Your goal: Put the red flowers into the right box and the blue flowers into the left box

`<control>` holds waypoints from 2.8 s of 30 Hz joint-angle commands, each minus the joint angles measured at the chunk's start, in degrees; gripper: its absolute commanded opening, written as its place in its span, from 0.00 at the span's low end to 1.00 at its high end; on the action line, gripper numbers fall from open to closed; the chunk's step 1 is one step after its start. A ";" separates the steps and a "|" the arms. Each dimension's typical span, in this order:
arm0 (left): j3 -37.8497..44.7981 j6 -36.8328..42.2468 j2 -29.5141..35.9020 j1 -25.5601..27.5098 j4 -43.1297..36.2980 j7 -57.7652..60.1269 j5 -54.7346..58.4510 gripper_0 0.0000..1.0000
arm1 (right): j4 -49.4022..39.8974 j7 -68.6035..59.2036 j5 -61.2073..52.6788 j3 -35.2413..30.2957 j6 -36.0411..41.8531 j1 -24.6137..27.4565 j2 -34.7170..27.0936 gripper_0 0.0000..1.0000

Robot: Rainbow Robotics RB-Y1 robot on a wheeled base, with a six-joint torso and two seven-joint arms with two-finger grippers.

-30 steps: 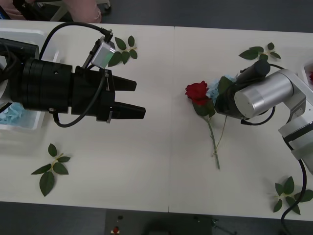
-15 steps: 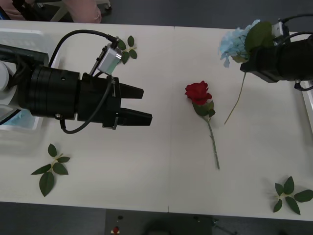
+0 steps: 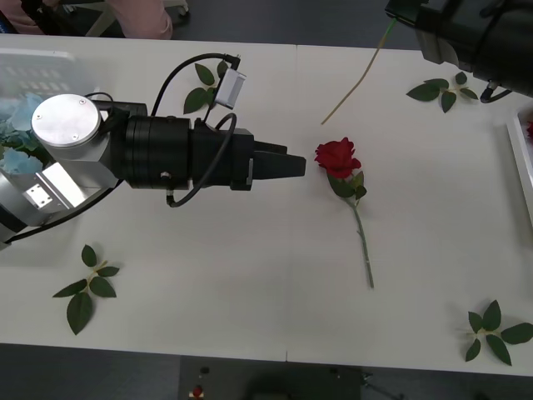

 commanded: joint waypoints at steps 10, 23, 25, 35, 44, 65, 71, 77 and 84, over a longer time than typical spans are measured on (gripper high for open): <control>-4.62 -2.54 -5.03 -16.41 11.48 2.58 0.75 1.00 | -5.57 4.51 3.32 2.43 -0.06 1.04 5.60 0.00; -11.83 -2.46 -7.93 -25.91 18.78 3.73 -3.03 0.00 | -6.97 5.13 3.32 3.93 -0.15 1.92 5.51 0.00; -11.83 -2.46 -8.28 -25.82 19.22 3.99 -3.03 0.00 | -6.97 5.13 3.32 3.93 -0.15 1.92 5.51 0.00; -11.91 -2.46 -8.98 -25.91 19.75 4.43 -3.03 0.00 | -6.97 5.39 3.32 3.93 -0.41 1.92 5.51 0.00; -11.91 -1.14 -7.49 -25.91 18.95 4.52 -3.03 0.00 | -6.97 5.21 3.41 3.93 -0.41 1.92 5.07 0.46; -11.91 38.32 35.75 -24.50 20.89 3.02 -5.23 0.00 | -6.89 -6.56 16.06 3.75 26.05 -1.42 -3.46 0.96; -11.91 36.39 42.08 -24.50 26.69 -0.58 -23.33 0.00 | -7.15 -12.80 25.82 3.84 46.52 -6.26 -2.31 0.95; -14.46 24.17 42.43 -24.50 29.24 -5.06 -48.21 0.00 | -7.33 -17.46 35.23 8.06 58.04 -9.69 1.11 0.96; -18.59 13.19 34.43 -24.50 44.79 -3.22 -65.70 0.00 | -6.62 -20.98 57.11 20.80 60.15 -11.00 8.23 0.95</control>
